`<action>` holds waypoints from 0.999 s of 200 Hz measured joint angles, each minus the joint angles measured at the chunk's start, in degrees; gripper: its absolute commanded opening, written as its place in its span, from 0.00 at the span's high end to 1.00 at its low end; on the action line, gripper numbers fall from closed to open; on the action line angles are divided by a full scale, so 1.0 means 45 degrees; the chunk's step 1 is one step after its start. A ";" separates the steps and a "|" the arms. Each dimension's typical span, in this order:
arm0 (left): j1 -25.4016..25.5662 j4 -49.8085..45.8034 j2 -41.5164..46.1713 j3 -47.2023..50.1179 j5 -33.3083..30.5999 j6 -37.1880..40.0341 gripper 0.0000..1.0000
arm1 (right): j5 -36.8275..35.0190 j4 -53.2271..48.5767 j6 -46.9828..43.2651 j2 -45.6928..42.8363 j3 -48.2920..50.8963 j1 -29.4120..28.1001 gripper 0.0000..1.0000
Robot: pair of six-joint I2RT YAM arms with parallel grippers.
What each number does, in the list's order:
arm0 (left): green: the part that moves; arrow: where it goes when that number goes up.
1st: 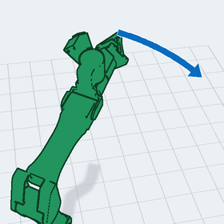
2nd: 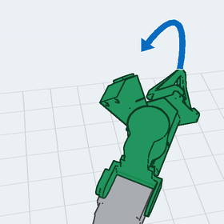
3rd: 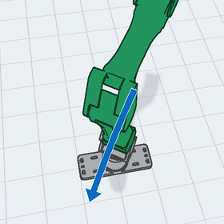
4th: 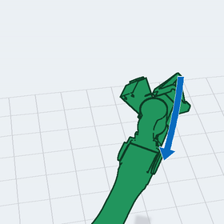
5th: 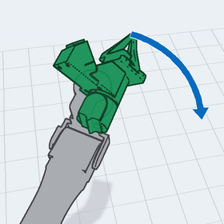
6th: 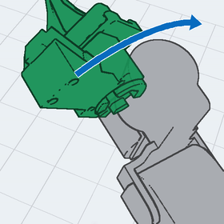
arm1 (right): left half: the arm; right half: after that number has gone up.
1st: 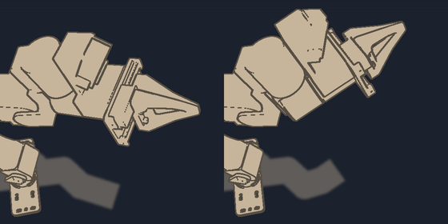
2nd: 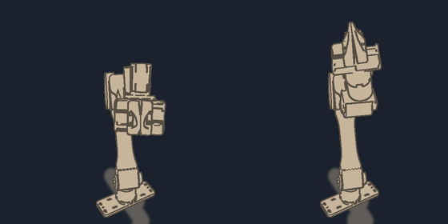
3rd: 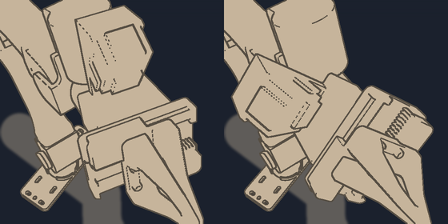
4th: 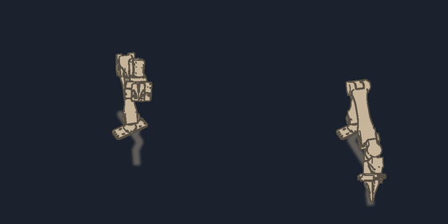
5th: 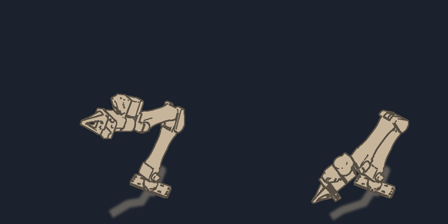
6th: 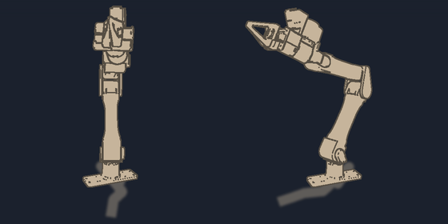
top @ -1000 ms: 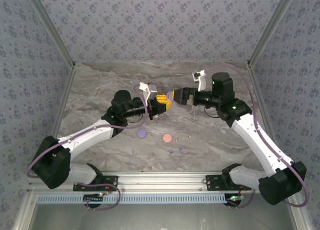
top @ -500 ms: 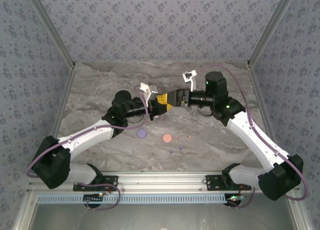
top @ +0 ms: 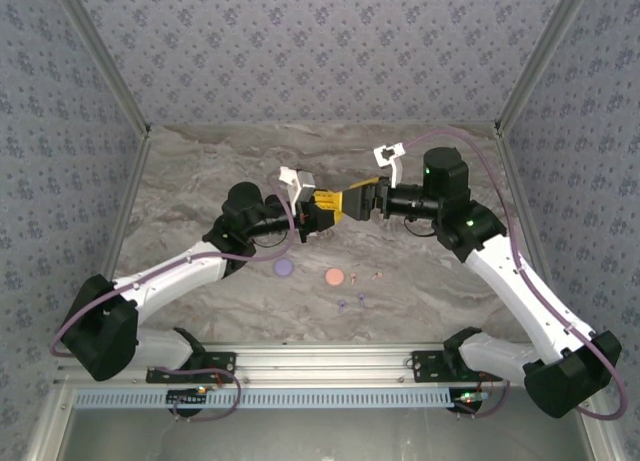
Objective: Insert the wireless bluetooth earbuds into the charging case
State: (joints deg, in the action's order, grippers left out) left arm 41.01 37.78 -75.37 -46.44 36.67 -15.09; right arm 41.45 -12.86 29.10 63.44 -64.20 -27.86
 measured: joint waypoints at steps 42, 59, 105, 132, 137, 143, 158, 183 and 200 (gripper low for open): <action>-0.0029 -0.0641 0.0131 0.0000 -0.0515 0.0044 1.00 | -0.1452 -0.1642 -0.0782 -0.0068 -0.0782 0.0223 0.00; -0.0199 -0.1355 0.0321 -0.0005 -0.0709 0.0044 1.00 | -0.1851 -0.1836 -0.0947 -0.0359 -0.0845 0.0714 0.00; -0.2331 -0.3667 0.0466 -0.0015 -0.0738 -0.0408 1.00 | -0.2482 -0.1219 -0.0670 -0.1855 0.0073 0.2268 0.00; -0.3735 -0.5333 0.0359 -0.0165 -0.0675 -0.0831 1.00 | -0.2123 0.0228 0.0709 -0.2540 0.1758 0.3249 0.00; -0.3949 -0.5532 0.0277 -0.0189 -0.0641 -0.0971 1.00 | -0.2055 0.0418 0.0957 -0.2540 0.1977 0.3342 0.00; -0.4279 -0.5824 0.0121 -0.0248 -0.0515 -0.1151 1.00 | -0.1991 0.0631 0.1205 -0.2521 0.2225 0.3453 0.00; -0.5081 -0.6455 -0.0515 -0.0432 -0.0204 -0.1651 1.00 | -0.1860 0.0967 0.1681 -0.2424 0.2657 0.3594 0.00; -0.6173 -0.7407 -0.1899 -0.0612 0.0068 -0.2302 1.00 | -0.1763 0.1112 0.2016 -0.2278 0.2846 0.3604 0.00; -0.6402 -0.8184 -0.2705 -0.0801 0.0131 -0.2327 1.00 | -0.1729 0.1103 0.2016 -0.2244 0.2846 0.3604 0.00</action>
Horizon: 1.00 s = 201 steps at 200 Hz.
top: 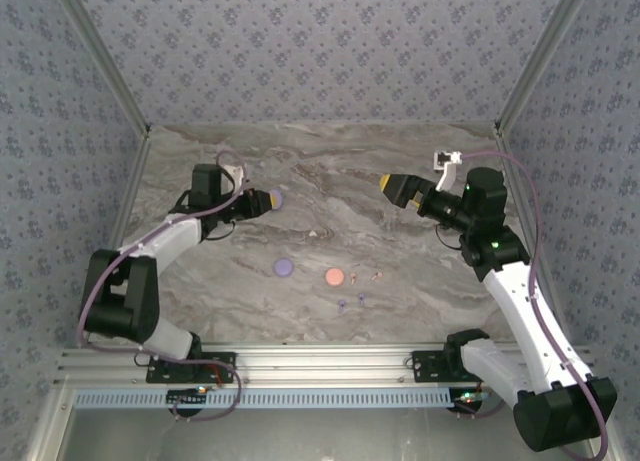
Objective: Insert the wireless bluetooth earbuds into the charging case
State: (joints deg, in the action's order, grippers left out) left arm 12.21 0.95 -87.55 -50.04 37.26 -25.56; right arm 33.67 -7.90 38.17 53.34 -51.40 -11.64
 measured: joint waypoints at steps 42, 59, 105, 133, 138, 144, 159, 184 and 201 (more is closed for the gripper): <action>-0.0219 -0.0797 -0.1598 -0.0515 0.0219 0.0039 1.00 | -0.0024 -0.0282 -0.0053 0.0024 0.0000 0.0000 0.00; -0.0291 -0.0923 -0.2050 -0.0612 0.0194 0.0039 1.00 | -0.0112 -0.0495 -0.0092 0.0024 0.0000 0.0000 0.00; -0.0321 -0.0962 -0.3026 -0.0622 -0.0019 0.0136 0.90 | -0.0199 -0.1171 -0.0291 0.0029 -0.0044 -0.0039 0.00; -0.0340 -0.1030 -0.3298 -0.0646 -0.0243 0.0350 0.80 | -0.0481 -0.2186 -0.1001 0.0223 -0.0568 -0.0495 0.00; -0.0355 -0.1054 -0.3298 -0.0665 -0.0291 0.0393 0.78 | -0.0612 -0.2370 -0.1127 0.0257 -0.0699 -0.0612 0.00; -0.0359 -0.1098 -0.3303 -0.0704 -0.0345 0.0471 0.75 | -0.0748 -0.2642 -0.1331 0.0335 -0.0879 -0.0777 0.00; -0.0384 -0.1209 -0.3308 -0.0772 -0.0491 0.0646 0.67 | -0.1107 -0.3147 -0.1705 0.0486 -0.1219 -0.1122 0.00; -0.0495 -0.1617 -0.3322 -0.0811 -0.1020 0.0884 0.60 | -0.1894 -0.3876 -0.2273 0.0743 -0.1559 -0.1758 0.00; -0.0651 -0.1938 -0.3337 -0.0821 -0.1287 0.1137 0.55 | -0.2419 -0.4284 -0.2579 0.0996 -0.1676 -0.2229 0.00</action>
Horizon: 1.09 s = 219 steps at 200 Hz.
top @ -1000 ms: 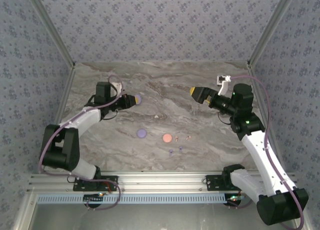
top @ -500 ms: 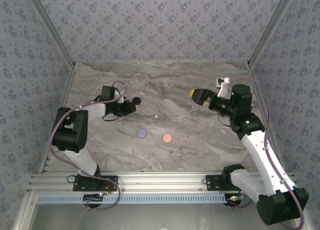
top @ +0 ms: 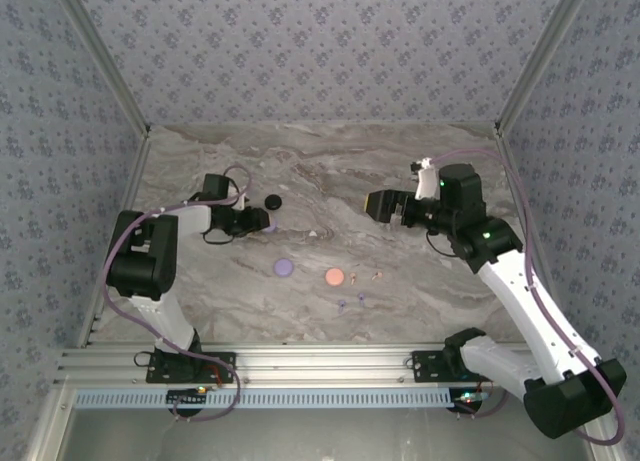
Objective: Insert the wireless bluetooth earbuds into the charging case
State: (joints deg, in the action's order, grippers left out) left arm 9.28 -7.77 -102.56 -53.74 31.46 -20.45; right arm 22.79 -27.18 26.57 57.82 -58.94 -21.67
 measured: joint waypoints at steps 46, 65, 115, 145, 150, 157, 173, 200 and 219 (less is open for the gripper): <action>-0.0525 -0.0651 0.0282 -0.0199 -0.0291 0.0525 0.44 | -0.1928 -0.1035 -0.0704 0.1161 -0.0588 -0.1690 0.06; -0.0792 -0.1020 0.1098 -0.0189 -0.0447 0.0636 0.42 | -0.2890 -0.1180 -0.0797 0.1962 -0.0986 -0.2681 0.10; -0.1180 -0.0981 0.5600 0.0228 -0.1734 0.0568 0.32 | -0.5221 -0.2142 -0.0792 0.6207 -0.3512 -0.5858 0.14; -0.1287 -0.0952 0.8893 0.1384 -0.4109 0.0330 0.13 | -0.6314 -0.3031 -0.1001 0.9486 -0.5979 -0.7407 0.15; -0.1331 -0.0976 0.9364 0.1569 -0.4478 0.0296 0.13 | -0.6397 -0.3220 -0.1035 0.9947 -0.6343 -0.7606 0.15; -0.1428 -0.1030 0.9899 0.1783 -0.4877 0.0282 0.12 | -0.6577 -0.3453 -0.1122 1.0613 -0.6863 -0.7859 0.15; -0.1724 -0.1375 1.0778 0.2045 -0.5557 0.0301 0.10 | -0.6844 -0.3847 -0.1263 1.1944 -0.7815 -0.8325 0.16; -0.2142 -0.1933 1.1370 0.2074 -0.6115 0.0335 0.09 | -0.6941 -0.4333 -0.1447 1.3323 -0.8582 -0.8602 0.17; -0.2327 -0.2171 1.1526 0.2113 -0.6266 0.0340 0.09 | -0.6926 -0.4658 -0.1491 1.3954 -0.8932 -0.8597 0.17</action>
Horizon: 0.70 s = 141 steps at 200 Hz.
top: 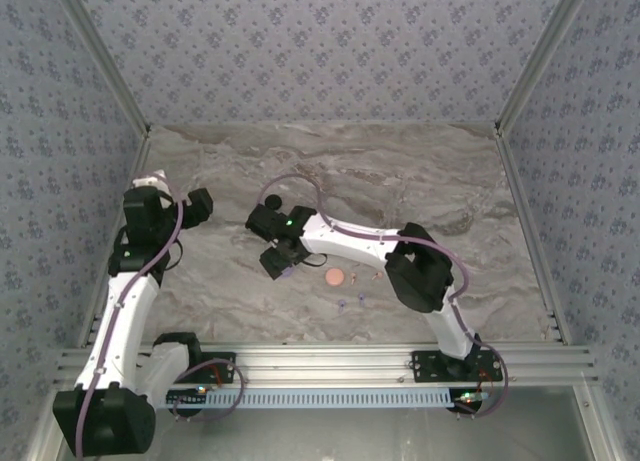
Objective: Insert the wireless bluetooth earbuds into the charging case
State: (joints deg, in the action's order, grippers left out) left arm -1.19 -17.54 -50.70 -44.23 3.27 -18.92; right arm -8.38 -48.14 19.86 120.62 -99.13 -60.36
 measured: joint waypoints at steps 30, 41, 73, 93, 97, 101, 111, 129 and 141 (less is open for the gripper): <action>-0.0083 -0.0175 0.0034 0.0194 -0.0272 -0.0029 0.09 | 0.0053 -0.0311 -0.0102 0.0695 -0.0568 0.0000 0.18; -0.0083 -0.0170 0.0058 0.0277 -0.0291 -0.0044 0.09 | 0.0078 -0.0359 -0.0160 0.0884 -0.0748 -0.0005 0.19; -0.0083 -0.0214 0.0146 0.0393 -0.0432 -0.0053 0.08 | 0.0146 -0.0680 -0.0253 0.1409 -0.1399 -0.0015 0.22; -0.0087 -0.0209 0.0248 0.0452 -0.0568 -0.0058 0.08 | 0.0146 -0.0767 -0.0262 0.1705 -0.1617 -0.0015 0.24; -0.0097 -0.0214 0.0272 0.0461 -0.0573 -0.0053 0.08 | 0.0146 -0.0787 -0.0277 0.1753 -0.1622 -0.0015 0.24; -0.0097 -0.0223 0.0282 0.0461 -0.0597 -0.0058 0.08 | 0.0146 -0.0801 -0.0282 0.1792 -0.1622 -0.0015 0.25; -0.0097 -0.0223 0.0296 0.0461 -0.0612 -0.0058 0.08 | 0.0151 -0.0869 -0.0291 0.1899 -0.1622 -0.0015 0.26; -0.0097 -0.0228 0.0335 0.0461 -0.0612 -0.0058 0.08 | 0.0151 -0.0952 -0.0301 0.2045 -0.1651 -0.0015 0.30; -0.0097 -0.0233 0.0340 0.0461 -0.0612 -0.0058 0.08 | 0.0199 -0.0976 -0.0306 0.2166 -0.1739 -0.0015 0.33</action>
State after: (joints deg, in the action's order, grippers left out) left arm -1.63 -18.59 -49.17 -42.15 0.51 -19.18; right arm -7.49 -52.53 18.48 130.37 -106.96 -60.42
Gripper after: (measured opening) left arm 0.916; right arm 0.694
